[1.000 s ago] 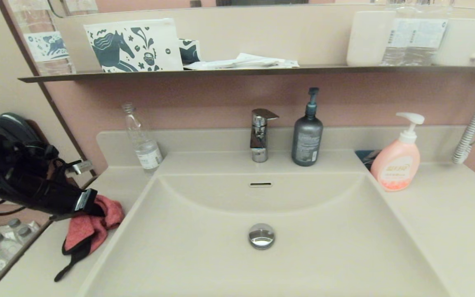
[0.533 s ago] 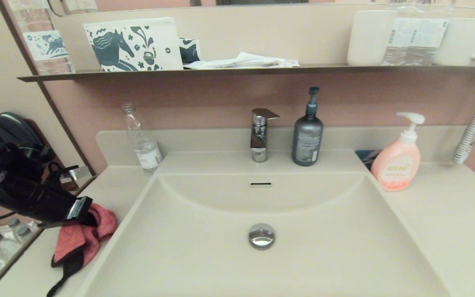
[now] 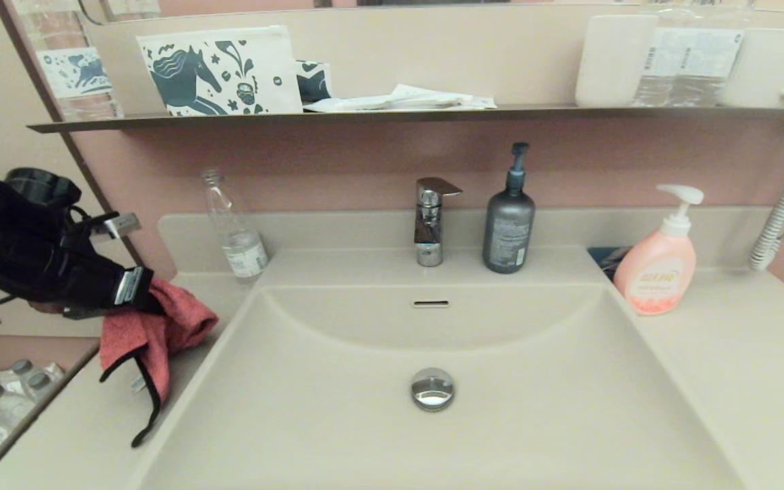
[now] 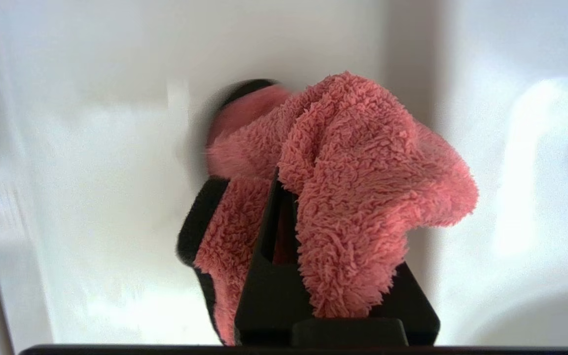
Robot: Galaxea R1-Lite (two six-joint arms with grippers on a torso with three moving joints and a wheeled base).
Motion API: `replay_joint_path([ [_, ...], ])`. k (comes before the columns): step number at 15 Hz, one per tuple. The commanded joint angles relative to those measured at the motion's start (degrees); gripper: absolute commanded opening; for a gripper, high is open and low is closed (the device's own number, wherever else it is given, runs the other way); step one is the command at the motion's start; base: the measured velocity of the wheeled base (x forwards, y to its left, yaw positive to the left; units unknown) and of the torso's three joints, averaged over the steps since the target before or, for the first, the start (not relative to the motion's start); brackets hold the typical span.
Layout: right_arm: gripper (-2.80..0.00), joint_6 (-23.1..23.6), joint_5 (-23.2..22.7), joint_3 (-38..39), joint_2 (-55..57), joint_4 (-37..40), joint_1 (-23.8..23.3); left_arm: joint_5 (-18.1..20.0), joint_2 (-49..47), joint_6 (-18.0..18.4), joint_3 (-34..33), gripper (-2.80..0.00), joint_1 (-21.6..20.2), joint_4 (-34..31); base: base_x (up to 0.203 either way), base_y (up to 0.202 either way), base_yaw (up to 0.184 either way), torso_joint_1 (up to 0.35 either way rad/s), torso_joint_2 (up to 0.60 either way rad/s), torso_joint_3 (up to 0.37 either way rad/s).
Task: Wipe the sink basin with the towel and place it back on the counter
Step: Wipe the sink
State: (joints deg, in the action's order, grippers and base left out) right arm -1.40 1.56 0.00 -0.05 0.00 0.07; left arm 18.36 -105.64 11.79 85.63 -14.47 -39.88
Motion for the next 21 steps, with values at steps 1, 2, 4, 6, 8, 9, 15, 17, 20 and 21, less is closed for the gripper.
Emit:
replay_joint_path([
  [1,-2.80,-0.01,0.02,0.00,0.05,0.00,0.01,0.41,0.28,-1.41,5.72,-2.80,2.23,0.06,0.000,0.000,0.000,0.000,0.00,0.000],
  [2,-2.80,-0.01,0.02,0.00,0.05,0.00,0.01,0.56,-0.49,-1.38,7.61,-2.80,2.62,0.10,0.000,0.000,0.000,0.000,0.00,0.000],
  [4,-2.80,-0.01,0.02,0.00,0.05,0.00,0.01,0.73,-2.73,0.15,10.43,-2.80,2.77,0.14,0.000,0.000,0.000,0.000,0.00,0.000],
  [6,-2.80,-0.01,0.02,0.00,0.05,0.00,0.01,0.90,-5.38,1.81,13.86,-2.80,2.94,0.07,0.000,0.000,0.000,0.000,0.00,0.000],
  [8,-2.80,-0.01,0.02,0.00,0.05,0.00,0.01,0.91,-7.55,1.99,15.78,-2.80,4.08,0.26,0.000,0.000,0.000,0.000,0.00,0.000],
  [9,-2.80,-0.01,0.02,0.00,0.05,0.00,0.01,0.90,-8.78,2.04,16.67,-2.80,4.36,0.35,0.000,0.000,0.000,0.000,0.00,0.000],
  [15,-2.80,-0.01,0.02,0.00,0.05,0.00,0.01,0.80,-12.11,2.18,20.63,0.00,4.98,0.24,0.000,0.000,0.000,0.000,0.00,0.000],
  [17,-2.80,-0.01,0.02,0.00,0.05,0.00,0.01,0.72,-11.62,2.18,20.68,0.00,4.98,0.06,0.000,0.000,0.000,0.000,0.00,0.000],
  [20,-2.80,-0.01,0.02,0.00,0.05,0.00,0.01,0.71,-9.85,2.10,19.09,0.00,4.89,-1.48,0.000,0.000,0.000,0.000,0.00,0.000],
  [21,-2.80,-0.01,0.02,0.00,0.05,0.00,0.01,0.71,-8.59,2.03,18.24,0.00,4.78,-2.81,0.000,0.000,0.000,0.000,0.00,0.000],
])
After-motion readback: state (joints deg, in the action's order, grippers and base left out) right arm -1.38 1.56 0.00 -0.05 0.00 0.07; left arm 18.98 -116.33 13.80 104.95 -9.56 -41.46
